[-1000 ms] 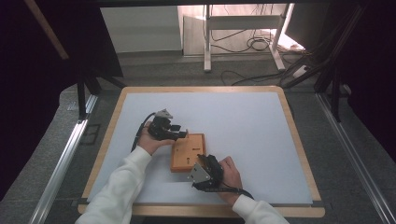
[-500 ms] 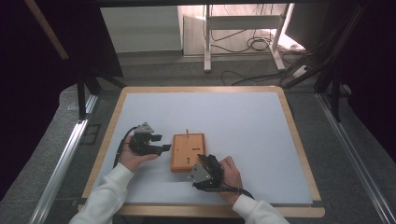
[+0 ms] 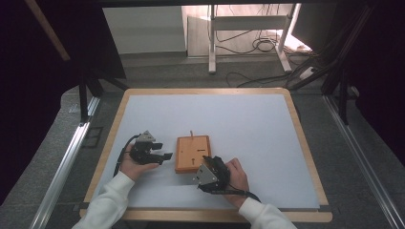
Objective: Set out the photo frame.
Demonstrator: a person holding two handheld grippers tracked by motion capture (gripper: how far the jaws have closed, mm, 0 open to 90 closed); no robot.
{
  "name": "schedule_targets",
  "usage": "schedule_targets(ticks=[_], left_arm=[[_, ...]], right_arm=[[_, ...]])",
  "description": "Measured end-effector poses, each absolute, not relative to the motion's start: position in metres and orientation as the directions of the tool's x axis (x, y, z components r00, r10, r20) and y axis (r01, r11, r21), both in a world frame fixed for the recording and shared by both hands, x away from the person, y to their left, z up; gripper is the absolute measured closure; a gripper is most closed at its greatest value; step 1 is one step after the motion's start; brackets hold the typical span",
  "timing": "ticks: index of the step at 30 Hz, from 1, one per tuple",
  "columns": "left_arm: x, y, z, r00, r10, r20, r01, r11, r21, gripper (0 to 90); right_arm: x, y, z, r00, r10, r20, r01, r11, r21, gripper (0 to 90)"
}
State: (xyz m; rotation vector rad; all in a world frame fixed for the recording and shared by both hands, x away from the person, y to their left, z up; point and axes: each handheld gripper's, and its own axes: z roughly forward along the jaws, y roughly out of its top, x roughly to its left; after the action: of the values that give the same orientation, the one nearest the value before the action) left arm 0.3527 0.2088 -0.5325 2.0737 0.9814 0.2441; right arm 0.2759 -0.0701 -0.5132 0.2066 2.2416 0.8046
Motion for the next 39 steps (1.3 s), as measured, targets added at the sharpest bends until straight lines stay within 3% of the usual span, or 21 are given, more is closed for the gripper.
schedule_targets(ticks=[39], left_arm=[[0.356, 0.213, -0.538, 0.674, 0.716, -0.181, 0.577, -0.356, 0.735, 32.1]], right_arm=[[0.305, -0.068, -0.472, -0.752, 0.357, -0.554, -0.076, 0.788, 0.611, 52.6]])
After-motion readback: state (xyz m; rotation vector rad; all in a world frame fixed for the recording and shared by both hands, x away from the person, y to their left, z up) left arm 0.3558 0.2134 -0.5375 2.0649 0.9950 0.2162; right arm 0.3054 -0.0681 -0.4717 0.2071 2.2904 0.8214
